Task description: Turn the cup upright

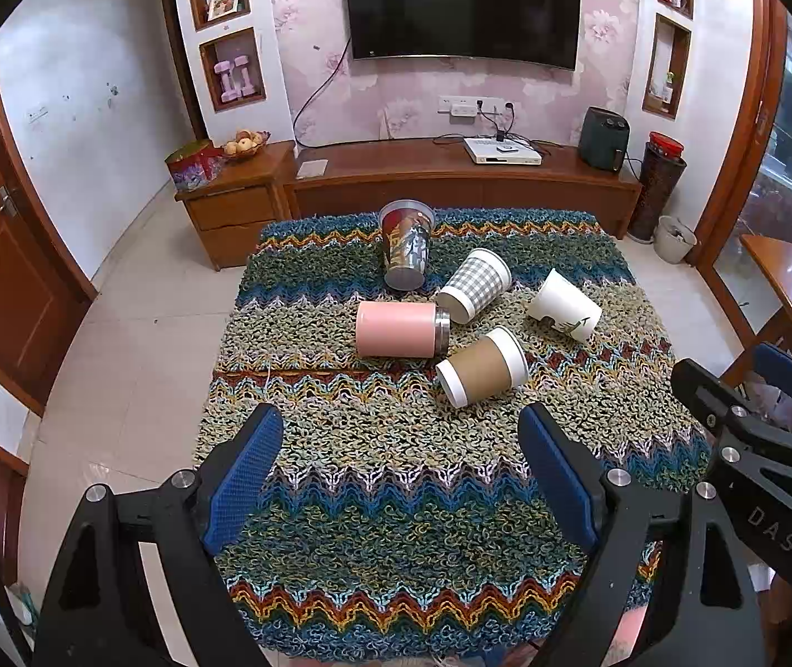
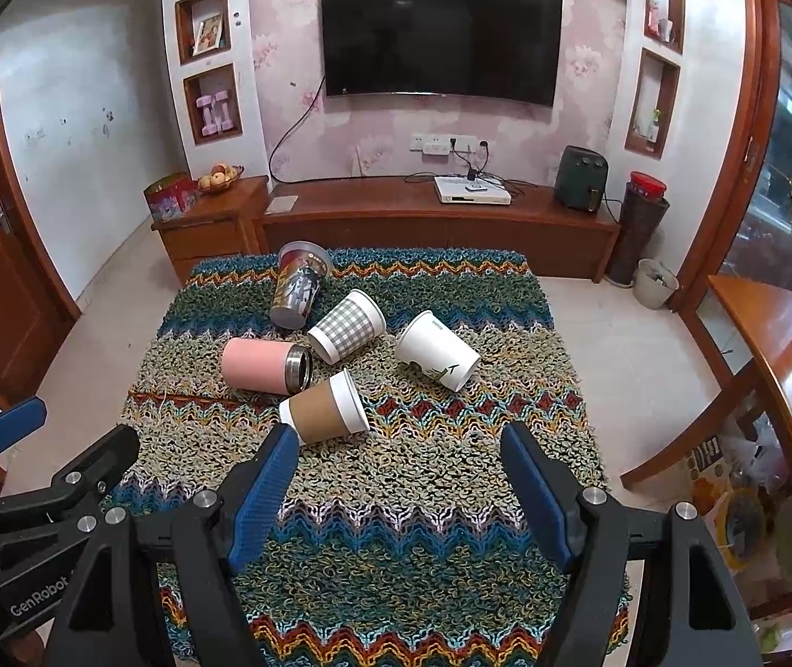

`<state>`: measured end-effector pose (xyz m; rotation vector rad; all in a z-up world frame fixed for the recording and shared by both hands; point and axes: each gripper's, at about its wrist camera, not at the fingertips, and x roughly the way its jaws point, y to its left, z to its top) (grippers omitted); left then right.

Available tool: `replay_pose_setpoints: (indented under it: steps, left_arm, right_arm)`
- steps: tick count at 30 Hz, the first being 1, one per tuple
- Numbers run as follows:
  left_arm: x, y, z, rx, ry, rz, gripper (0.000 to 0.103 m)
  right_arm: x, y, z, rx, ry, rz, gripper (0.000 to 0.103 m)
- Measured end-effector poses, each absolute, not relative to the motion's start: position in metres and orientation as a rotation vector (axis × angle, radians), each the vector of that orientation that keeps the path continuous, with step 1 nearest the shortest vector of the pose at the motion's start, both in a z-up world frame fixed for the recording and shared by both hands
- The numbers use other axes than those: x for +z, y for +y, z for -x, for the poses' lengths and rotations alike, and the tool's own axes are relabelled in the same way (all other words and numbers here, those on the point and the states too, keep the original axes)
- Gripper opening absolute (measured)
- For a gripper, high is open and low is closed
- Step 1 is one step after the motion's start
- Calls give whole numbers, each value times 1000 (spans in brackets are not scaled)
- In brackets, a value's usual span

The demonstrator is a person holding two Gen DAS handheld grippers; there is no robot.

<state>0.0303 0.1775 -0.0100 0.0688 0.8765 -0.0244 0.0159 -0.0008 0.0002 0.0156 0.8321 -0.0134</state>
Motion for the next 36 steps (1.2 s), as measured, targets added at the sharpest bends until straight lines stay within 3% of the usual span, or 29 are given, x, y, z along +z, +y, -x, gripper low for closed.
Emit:
replay_pose_setpoints:
  steps: [36]
  left_arm:
    - [-2, 193, -100, -104, 841, -280, 89]
  right_arm:
    - [12, 2, -71, -41, 772, -5, 76]
